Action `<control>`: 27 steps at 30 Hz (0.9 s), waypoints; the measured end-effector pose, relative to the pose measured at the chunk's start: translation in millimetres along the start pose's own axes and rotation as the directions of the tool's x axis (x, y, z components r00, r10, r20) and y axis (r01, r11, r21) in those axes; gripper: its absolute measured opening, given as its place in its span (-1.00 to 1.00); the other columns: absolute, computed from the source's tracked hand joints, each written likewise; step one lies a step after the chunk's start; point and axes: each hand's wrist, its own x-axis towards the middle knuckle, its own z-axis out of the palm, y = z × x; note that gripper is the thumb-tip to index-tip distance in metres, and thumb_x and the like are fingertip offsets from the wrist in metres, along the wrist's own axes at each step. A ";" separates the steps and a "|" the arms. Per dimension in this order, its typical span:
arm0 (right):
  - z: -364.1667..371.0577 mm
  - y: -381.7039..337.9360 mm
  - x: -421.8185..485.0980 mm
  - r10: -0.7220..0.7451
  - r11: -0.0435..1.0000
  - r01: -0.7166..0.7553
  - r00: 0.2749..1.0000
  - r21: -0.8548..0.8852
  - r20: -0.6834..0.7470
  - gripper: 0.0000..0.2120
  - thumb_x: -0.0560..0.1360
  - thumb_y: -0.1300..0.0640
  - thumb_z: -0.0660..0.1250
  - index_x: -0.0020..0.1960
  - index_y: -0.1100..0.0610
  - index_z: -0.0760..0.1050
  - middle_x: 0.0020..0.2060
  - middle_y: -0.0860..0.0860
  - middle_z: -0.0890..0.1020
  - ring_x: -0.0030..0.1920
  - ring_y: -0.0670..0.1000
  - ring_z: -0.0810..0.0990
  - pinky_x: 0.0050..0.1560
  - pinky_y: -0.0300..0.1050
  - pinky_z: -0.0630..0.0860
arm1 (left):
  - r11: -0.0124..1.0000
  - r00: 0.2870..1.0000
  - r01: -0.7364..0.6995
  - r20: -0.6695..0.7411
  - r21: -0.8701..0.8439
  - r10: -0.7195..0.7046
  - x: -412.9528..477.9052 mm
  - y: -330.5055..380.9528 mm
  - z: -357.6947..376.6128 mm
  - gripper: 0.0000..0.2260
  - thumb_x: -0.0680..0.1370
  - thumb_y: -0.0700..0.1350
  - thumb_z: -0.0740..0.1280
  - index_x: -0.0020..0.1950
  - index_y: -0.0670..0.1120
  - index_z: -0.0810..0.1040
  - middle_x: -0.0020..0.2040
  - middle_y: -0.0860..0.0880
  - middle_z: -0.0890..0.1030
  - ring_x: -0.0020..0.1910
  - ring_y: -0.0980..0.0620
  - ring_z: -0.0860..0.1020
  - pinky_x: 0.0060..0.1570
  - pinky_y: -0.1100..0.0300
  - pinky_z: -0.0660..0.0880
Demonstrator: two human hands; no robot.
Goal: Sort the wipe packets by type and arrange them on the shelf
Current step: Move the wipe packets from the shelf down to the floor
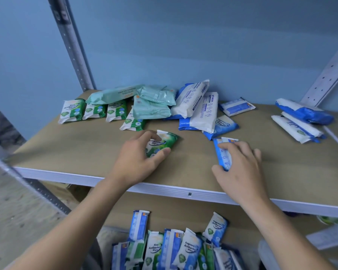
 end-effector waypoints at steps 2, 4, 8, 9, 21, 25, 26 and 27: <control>-1.2 -2.2 -3.8 -0.051 0.999 0.050 0.998 0.015 0.025 -0.48 0.35 0.17 0.38 0.31 -0.01 0.51 0.18 -0.03 0.49 0.00 0.07 0.27 0.09 0.00 0.37 | 0.999 1.000 0.010 -0.022 0.045 -0.009 4.1 2.8 8.8 -0.65 0.52 0.18 0.41 0.21 0.04 0.55 0.30 0.08 0.55 0.22 0.06 0.51 0.04 0.33 0.30; -1.4 -3.6 -5.6 -0.095 0.995 0.093 0.994 0.043 0.045 -0.46 0.34 0.20 0.37 0.32 -0.02 0.50 0.17 -0.05 0.48 0.02 0.06 0.30 0.08 -0.02 0.39 | 0.996 1.000 0.021 -0.020 0.086 -0.019 8.3 4.9 15.4 -0.57 0.53 0.21 0.38 0.31 0.01 0.52 0.41 0.04 0.48 0.30 -0.01 0.50 0.17 0.27 0.34; 4.3 -0.7 -4.6 -0.103 0.990 0.099 0.994 0.100 0.039 -0.45 0.42 0.16 0.38 0.40 0.01 0.46 0.32 -0.02 0.43 0.19 0.11 0.35 0.24 0.00 0.40 | 0.947 0.997 0.033 0.053 0.319 -0.052 10.8 6.2 28.6 -0.45 0.55 0.31 0.25 0.44 0.04 0.39 0.52 0.03 0.36 0.32 -0.11 0.50 0.22 0.02 0.42; 7.4 1.3 -3.9 -0.097 0.992 0.093 0.994 0.085 0.048 -0.46 0.46 0.12 0.38 0.44 0.00 0.43 0.38 0.02 0.39 0.23 0.14 0.34 0.28 0.02 0.37 | 0.923 0.998 0.010 0.060 0.385 -0.035 10.8 5.1 32.5 -0.45 0.57 0.31 0.22 0.46 0.04 0.36 0.53 0.02 0.34 0.32 -0.12 0.49 0.20 0.02 0.41; 1.5 0.1 -42.9 -0.234 0.969 0.241 0.964 -0.048 0.125 -0.53 0.60 0.01 0.22 0.50 -0.02 0.37 0.45 0.01 0.43 0.10 0.13 0.36 0.20 0.12 0.47 | 0.979 0.997 -0.022 0.073 0.205 0.007 -27.1 22.3 33.0 -0.60 0.59 0.05 0.32 0.44 0.20 0.43 0.57 0.12 0.29 0.24 -0.11 0.56 0.09 0.09 0.48; -5.3 -5.0 -74.7 -0.276 0.954 0.286 0.956 -0.094 0.100 -0.51 0.56 -0.02 0.11 0.45 0.04 0.43 0.37 0.06 0.51 -0.04 0.14 0.40 0.09 0.10 0.52 | 0.998 1.000 -0.020 -0.001 0.064 0.020 -63.2 41.0 36.1 -0.60 0.52 -0.04 0.41 0.34 0.22 0.55 0.51 0.14 0.39 0.17 -0.02 0.61 0.02 0.13 0.53; -7.4 -6.8 -82.9 -0.274 0.954 0.283 0.957 -0.098 0.090 -0.51 0.55 -0.01 0.11 0.45 0.04 0.45 0.36 0.06 0.52 -0.05 0.14 0.41 0.08 0.10 0.53 | 0.999 1.000 -0.015 -0.016 0.034 0.016 -71.7 44.3 36.0 -0.60 0.50 -0.06 0.42 0.32 0.22 0.56 0.50 0.15 0.40 0.14 0.01 0.62 -0.01 0.17 0.51; -8.8 -8.5 -90.2 -0.266 0.958 0.272 0.961 -0.091 0.077 -0.52 0.55 0.00 0.15 0.44 0.04 0.46 0.36 0.07 0.53 -0.05 0.15 0.41 0.08 0.10 0.53 | 1.000 1.000 -0.006 -0.025 0.005 0.006 -79.5 45.8 35.7 -0.59 0.49 -0.07 0.43 0.30 0.23 0.58 0.49 0.17 0.40 0.11 0.04 0.63 -0.05 0.23 0.47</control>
